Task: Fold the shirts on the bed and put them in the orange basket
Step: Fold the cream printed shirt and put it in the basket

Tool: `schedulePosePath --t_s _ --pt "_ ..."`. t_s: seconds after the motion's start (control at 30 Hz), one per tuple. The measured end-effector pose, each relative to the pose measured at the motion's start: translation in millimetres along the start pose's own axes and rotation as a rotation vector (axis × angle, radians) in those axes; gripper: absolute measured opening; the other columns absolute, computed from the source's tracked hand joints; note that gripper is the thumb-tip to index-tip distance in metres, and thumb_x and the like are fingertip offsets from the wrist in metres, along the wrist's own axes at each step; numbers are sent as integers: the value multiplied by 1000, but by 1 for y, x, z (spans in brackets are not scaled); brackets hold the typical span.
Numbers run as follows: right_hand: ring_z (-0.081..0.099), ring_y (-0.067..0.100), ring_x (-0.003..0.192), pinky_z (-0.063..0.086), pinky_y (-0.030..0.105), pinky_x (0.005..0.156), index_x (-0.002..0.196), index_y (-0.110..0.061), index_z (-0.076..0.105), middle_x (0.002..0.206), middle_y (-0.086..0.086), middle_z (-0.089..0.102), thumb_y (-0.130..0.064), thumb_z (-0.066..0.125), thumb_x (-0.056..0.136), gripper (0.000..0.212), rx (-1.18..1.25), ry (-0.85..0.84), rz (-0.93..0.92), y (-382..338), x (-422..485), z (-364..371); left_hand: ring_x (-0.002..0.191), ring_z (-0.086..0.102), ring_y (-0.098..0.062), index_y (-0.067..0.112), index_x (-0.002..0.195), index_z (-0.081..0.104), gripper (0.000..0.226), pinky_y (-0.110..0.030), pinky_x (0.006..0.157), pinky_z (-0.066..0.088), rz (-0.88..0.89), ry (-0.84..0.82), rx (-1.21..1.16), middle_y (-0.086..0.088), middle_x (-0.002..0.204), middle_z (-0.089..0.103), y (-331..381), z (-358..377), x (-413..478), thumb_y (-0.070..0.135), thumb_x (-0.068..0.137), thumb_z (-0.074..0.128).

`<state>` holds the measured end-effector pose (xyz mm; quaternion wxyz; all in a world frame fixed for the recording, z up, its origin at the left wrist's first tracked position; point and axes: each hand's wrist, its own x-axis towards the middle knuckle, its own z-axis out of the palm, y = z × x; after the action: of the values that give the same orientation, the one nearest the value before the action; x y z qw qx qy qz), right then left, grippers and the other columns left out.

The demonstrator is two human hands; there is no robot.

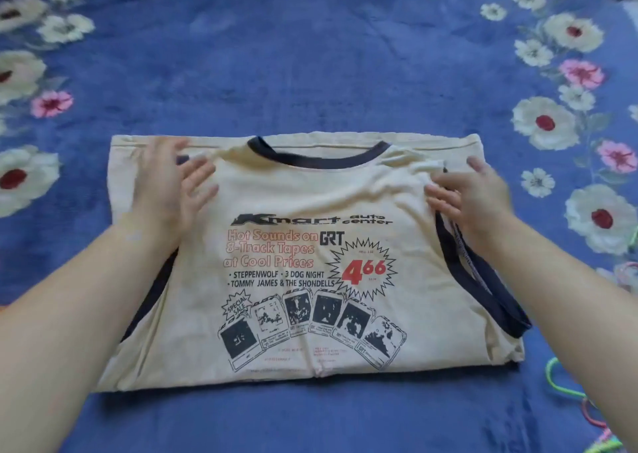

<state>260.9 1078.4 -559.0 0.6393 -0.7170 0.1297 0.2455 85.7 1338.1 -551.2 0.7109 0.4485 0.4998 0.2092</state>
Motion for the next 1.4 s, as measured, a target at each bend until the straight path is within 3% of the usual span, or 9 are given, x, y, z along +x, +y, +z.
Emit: schedulePosePath --t_s 0.17,0.3,0.53,0.77,0.97,1.07,1.2,1.3,1.4 --pt "32 14 138 23 29 113 146 -25 33 149 1 39 -27 52 93 56 -944 -203 -614 47 -16 33 143 3 -3 34 150 14 57 -28 117 3 636 -321 1112 8 158 11 -72 8 -12 40 96 32" --pt "-19 12 144 -13 36 117 149 -37 -8 158 -7 -16 -48 17 101 56 -1495 -426 -756 70 3 44 141 -28 -14 44 146 -11 56 -38 115 -15 539 -240 1530 4 156 -24 -99 -2 10 55 96 12" --pt "-19 19 145 -16 43 115 153 -18 -3 160 1 -14 -41 15 101 59 -1689 8 -478 61 36 -11 144 -20 -17 25 153 -1 64 -40 114 -17 505 -28 1648 -5 159 -16 -96 -26 16 54 97 12" --pt "8 18 145 2 36 117 149 -13 25 157 6 19 -40 28 97 59 -1424 -357 -955 141 -63 -17 145 -17 -12 32 151 -4 63 -27 112 -21 628 -200 1530 2 159 -12 -157 -45 -80 56 94 10" --pt "32 24 138 8 41 115 143 -11 41 148 7 41 -42 12 101 60 -1657 -113 -745 154 -74 -109 145 10 -26 15 151 22 67 -36 115 -5 533 -35 1686 -11 158 17 -157 -123 -97 51 94 16" --pt "41 33 132 22 54 107 137 -11 47 143 14 45 -36 32 90 56 -1481 177 -575 142 -91 -116 144 11 -30 17 150 24 61 -53 112 7 436 173 1513 -13 157 17 -146 -129 -113 44 96 34" --pt "52 39 105 37 43 85 110 3 50 114 26 51 -45 59 79 57 -717 514 -119 123 -128 -110 123 37 -35 6 134 39 55 -45 100 32 -17 658 709 -18 136 39 -131 -129 -133 26 89 61" --pt "60 26 66 46 33 56 92 -5 51 85 16 58 -36 69 84 36 52 431 444 130 -136 -97 77 53 -20 14 78 53 19 -20 60 47 -73 617 164 4 84 54 -123 -124 -135 25 88 64" --pt "64 15 72 51 24 49 99 -12 58 85 5 65 -22 68 86 19 324 366 391 132 -119 -95 95 62 -11 20 94 55 11 -28 81 54 -138 539 -124 5 105 61 -108 -109 -132 20 90 65"
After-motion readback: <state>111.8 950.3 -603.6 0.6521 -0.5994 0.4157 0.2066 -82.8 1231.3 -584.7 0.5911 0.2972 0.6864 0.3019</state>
